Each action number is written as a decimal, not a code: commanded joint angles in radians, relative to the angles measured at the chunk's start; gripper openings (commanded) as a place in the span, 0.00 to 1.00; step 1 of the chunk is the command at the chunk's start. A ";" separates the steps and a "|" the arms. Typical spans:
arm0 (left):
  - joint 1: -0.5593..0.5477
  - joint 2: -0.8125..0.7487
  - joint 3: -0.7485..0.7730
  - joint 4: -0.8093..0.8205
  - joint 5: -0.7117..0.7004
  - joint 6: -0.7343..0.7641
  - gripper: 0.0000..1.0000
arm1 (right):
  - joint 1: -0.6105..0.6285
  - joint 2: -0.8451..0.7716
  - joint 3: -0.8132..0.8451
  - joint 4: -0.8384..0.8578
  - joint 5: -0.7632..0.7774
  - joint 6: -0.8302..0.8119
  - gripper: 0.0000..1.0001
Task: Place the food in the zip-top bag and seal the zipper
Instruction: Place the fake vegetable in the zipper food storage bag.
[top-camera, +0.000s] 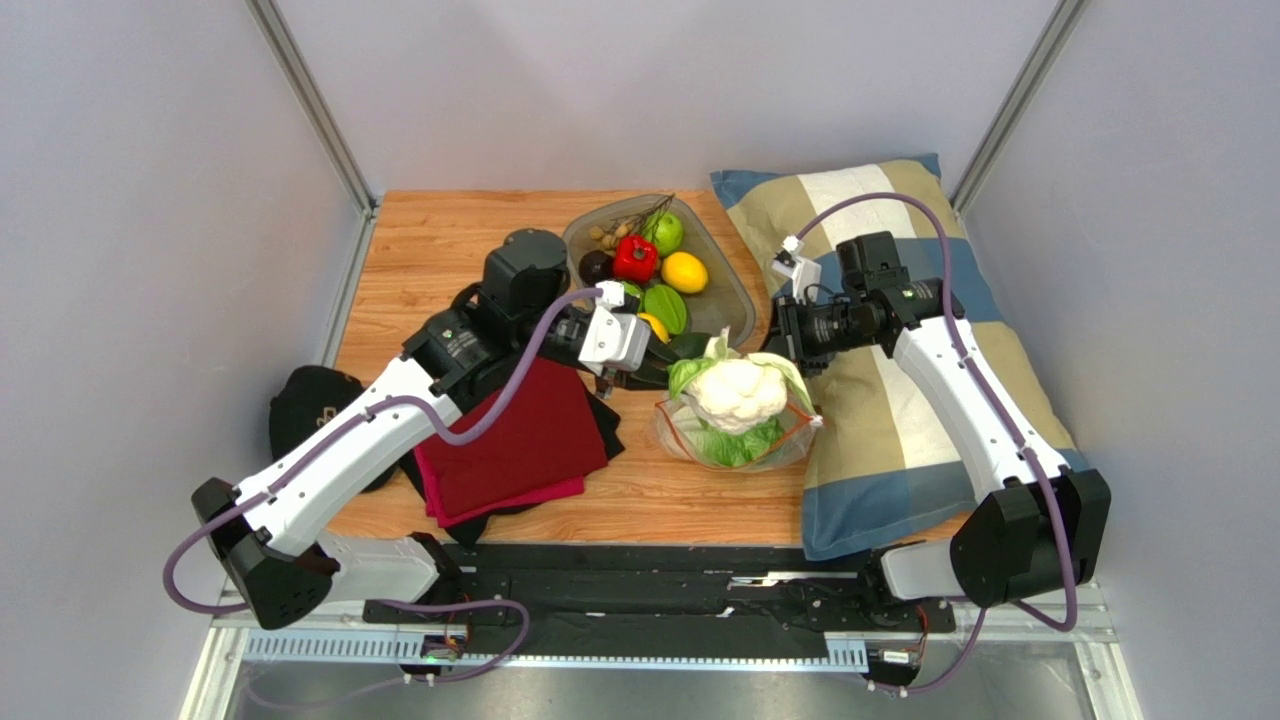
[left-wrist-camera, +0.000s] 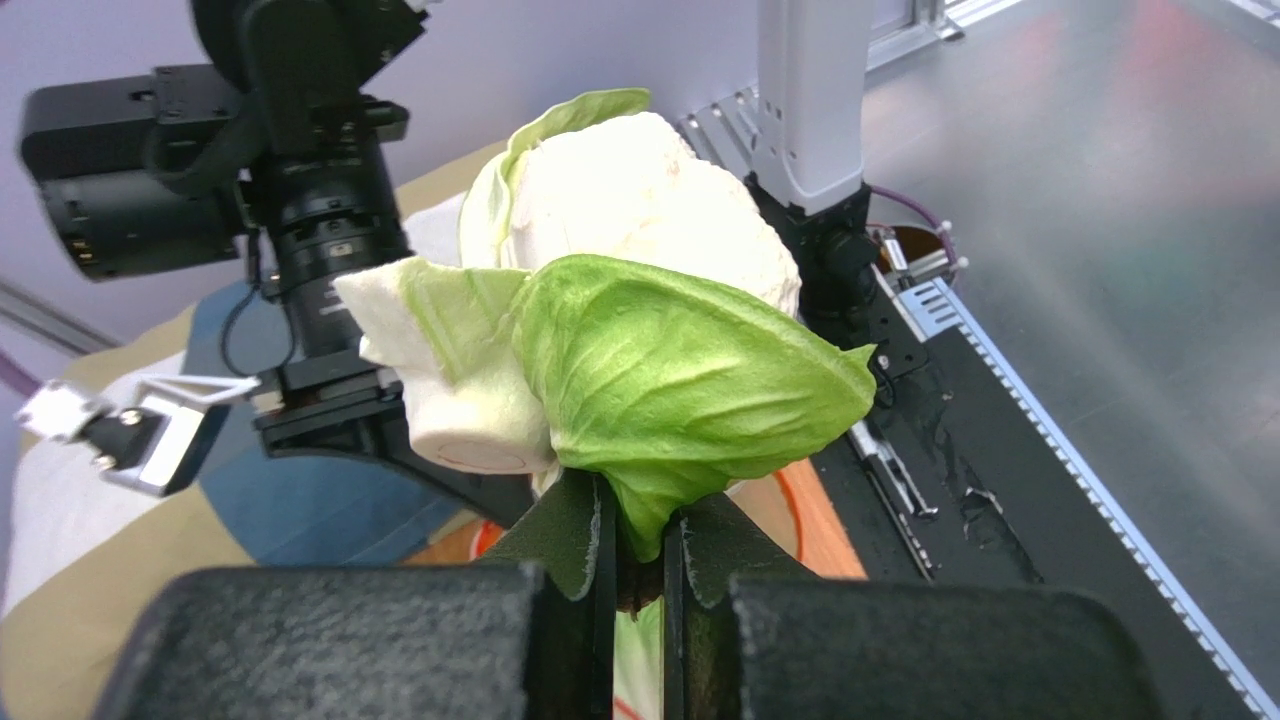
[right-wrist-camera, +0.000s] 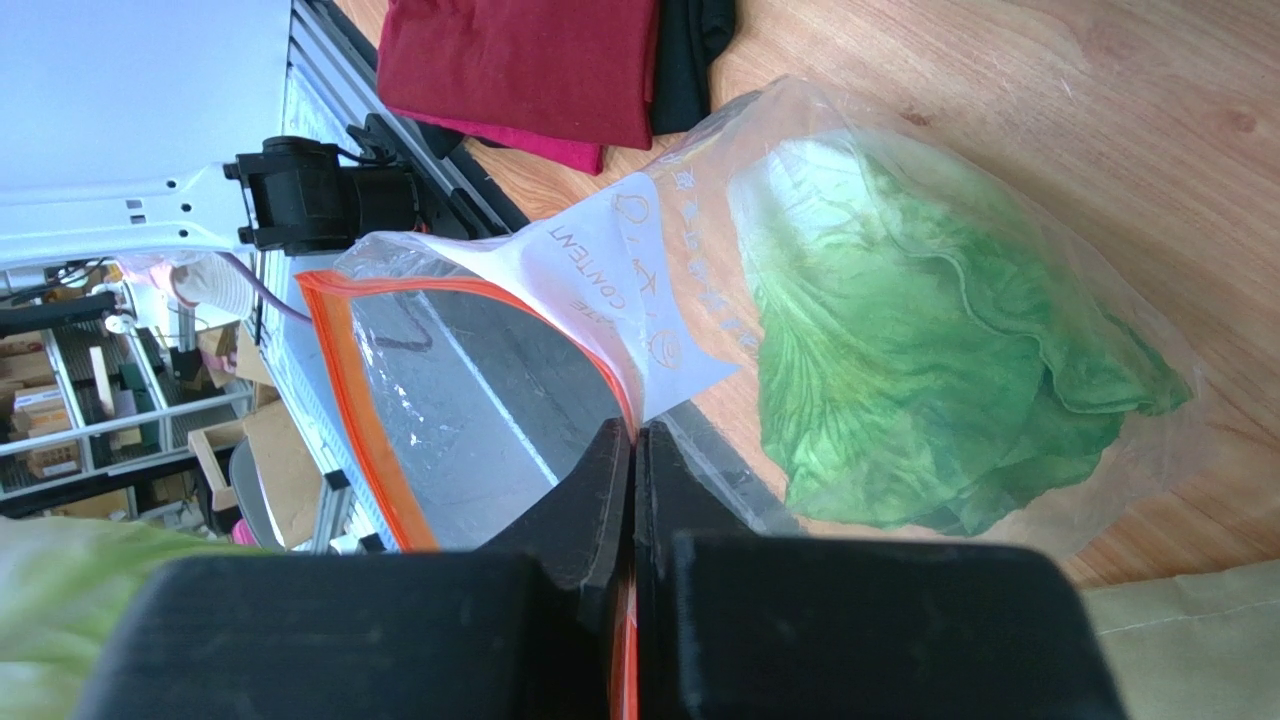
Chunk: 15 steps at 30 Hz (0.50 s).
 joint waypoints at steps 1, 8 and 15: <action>-0.019 0.064 -0.046 0.112 -0.082 -0.066 0.00 | 0.004 0.005 0.034 0.039 -0.028 0.021 0.00; -0.019 0.156 0.067 -0.237 -0.162 0.161 0.00 | -0.005 0.008 0.042 0.016 -0.031 0.006 0.00; -0.036 0.289 0.268 -0.595 -0.315 0.274 0.00 | -0.008 0.025 0.053 0.016 -0.027 0.016 0.00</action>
